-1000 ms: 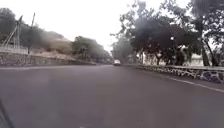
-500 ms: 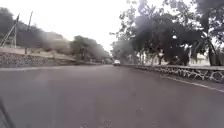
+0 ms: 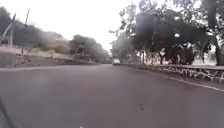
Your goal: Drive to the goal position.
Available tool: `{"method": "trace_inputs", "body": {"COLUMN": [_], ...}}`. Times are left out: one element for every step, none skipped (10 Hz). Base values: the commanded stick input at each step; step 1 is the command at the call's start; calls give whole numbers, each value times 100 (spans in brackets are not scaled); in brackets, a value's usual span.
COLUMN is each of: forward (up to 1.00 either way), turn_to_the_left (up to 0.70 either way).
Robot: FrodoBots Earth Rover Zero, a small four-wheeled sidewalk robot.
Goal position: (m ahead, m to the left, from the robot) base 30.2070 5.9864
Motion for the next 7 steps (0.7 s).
{"method": "trace_inputs", "body": {"forward": [100,100,100,100,100,100,100], "turn_to_the_left": [0,0,5,11,17,9,1]}}
